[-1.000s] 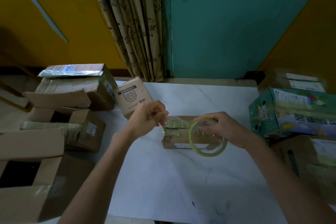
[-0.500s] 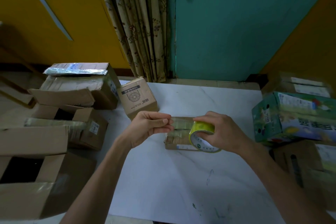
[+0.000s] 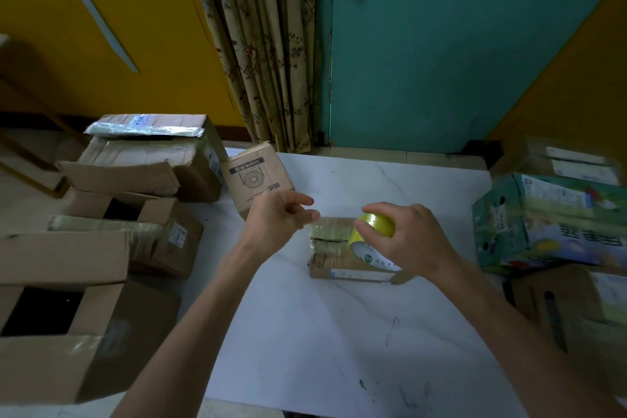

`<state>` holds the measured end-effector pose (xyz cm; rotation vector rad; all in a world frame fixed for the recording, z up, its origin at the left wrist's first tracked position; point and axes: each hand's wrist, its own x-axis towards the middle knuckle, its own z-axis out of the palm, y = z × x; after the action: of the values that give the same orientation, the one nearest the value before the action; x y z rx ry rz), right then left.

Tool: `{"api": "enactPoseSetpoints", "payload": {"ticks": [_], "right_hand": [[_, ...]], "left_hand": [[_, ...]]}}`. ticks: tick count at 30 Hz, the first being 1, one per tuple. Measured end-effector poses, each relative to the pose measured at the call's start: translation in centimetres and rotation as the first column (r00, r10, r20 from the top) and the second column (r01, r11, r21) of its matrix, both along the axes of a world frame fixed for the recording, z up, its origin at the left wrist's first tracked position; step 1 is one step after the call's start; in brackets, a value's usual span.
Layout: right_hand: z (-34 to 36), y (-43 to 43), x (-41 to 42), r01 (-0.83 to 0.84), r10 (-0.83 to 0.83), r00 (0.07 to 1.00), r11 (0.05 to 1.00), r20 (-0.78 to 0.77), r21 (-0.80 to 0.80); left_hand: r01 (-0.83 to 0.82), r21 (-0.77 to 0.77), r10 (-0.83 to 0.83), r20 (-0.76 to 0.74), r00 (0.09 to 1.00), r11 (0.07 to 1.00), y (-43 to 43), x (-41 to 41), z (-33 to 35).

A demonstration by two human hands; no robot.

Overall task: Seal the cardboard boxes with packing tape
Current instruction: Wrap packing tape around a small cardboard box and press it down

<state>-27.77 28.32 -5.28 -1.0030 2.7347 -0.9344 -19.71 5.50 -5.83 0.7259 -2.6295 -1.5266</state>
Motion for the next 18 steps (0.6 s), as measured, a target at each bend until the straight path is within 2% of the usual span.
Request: {"api": "enactPoseSetpoints", "payload": {"ticks": [2,4,10,18], "right_hand": [[0.0,0.2,-0.1,0.015,-0.008,0.999,0.988,-0.044,0.154],[0.2,0.4,-0.3,0.036,-0.016,0.997,0.961,-0.076,0.274],[1.4,0.3,-1.6,0.054,0.011,0.992,0.858,-0.125,0.510],[1.1,0.3,-3.6,0.013,0.085,0.983,0.850,-0.163,0.526]], "left_hand": [[0.011,-0.131,-0.017,-0.042,0.999,0.991,-0.3,0.0,0.6],[0.031,-0.191,-0.045,-0.069,0.997,0.981,-0.2,0.2,1.2],[-0.014,-0.254,-0.019,-0.127,0.992,0.967,-0.3,0.8,0.7],[-0.021,-0.277,-0.028,-0.172,0.985,0.961,-1.0,0.5,0.1]]}}
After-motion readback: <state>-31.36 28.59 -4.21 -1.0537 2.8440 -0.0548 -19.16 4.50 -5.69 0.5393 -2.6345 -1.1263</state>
